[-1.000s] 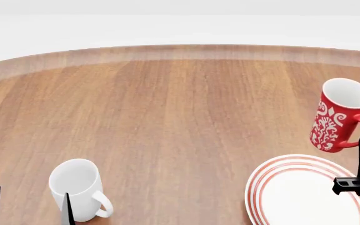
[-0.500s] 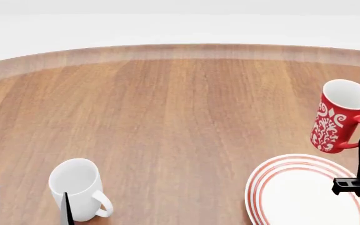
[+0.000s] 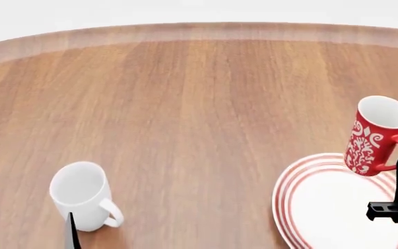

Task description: Pick up the red mug and put it on the plate

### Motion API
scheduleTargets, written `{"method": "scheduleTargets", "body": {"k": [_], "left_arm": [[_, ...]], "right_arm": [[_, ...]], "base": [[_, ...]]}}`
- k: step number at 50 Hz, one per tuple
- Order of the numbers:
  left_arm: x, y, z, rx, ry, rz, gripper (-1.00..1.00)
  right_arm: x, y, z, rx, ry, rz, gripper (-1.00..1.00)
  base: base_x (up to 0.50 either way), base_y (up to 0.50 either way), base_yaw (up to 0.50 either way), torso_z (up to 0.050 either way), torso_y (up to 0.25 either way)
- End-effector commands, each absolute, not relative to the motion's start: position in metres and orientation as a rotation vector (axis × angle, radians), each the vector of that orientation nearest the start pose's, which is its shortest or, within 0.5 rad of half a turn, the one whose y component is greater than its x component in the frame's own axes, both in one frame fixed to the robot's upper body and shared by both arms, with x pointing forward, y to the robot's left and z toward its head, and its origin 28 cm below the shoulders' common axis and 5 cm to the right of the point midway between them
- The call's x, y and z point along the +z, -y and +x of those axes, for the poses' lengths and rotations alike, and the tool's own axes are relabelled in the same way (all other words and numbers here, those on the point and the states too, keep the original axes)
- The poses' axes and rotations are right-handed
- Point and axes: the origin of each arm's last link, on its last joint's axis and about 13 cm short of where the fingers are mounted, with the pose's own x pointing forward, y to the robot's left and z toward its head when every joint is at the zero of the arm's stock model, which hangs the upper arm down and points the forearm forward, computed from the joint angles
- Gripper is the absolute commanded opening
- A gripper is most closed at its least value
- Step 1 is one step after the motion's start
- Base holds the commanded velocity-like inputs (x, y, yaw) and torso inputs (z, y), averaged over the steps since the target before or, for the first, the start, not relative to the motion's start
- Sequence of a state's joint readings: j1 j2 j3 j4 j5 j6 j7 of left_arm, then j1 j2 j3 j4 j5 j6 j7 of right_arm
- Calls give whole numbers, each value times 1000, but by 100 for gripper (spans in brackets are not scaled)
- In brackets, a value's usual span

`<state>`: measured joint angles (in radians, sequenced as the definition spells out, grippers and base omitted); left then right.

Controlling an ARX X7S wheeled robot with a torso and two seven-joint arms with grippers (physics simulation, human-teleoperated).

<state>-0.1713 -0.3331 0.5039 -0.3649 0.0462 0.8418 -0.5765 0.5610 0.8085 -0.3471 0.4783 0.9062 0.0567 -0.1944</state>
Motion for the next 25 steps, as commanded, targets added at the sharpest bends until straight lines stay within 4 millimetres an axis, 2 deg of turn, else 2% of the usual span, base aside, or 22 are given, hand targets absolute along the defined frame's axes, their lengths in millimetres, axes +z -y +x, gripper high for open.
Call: {"method": "scheduleTargets", "body": {"k": [1,25], "left_arm": [[13,-207,222,-16,605,118,100],[13,-207,222,-18,607,119,100]], "right_arm": [[109,299,291,65,-45,61,-100],[112,296,292,64,-38,62,-100]], "base": [[0,0,0,18,-125],[0,0,0,18,-125]]}}
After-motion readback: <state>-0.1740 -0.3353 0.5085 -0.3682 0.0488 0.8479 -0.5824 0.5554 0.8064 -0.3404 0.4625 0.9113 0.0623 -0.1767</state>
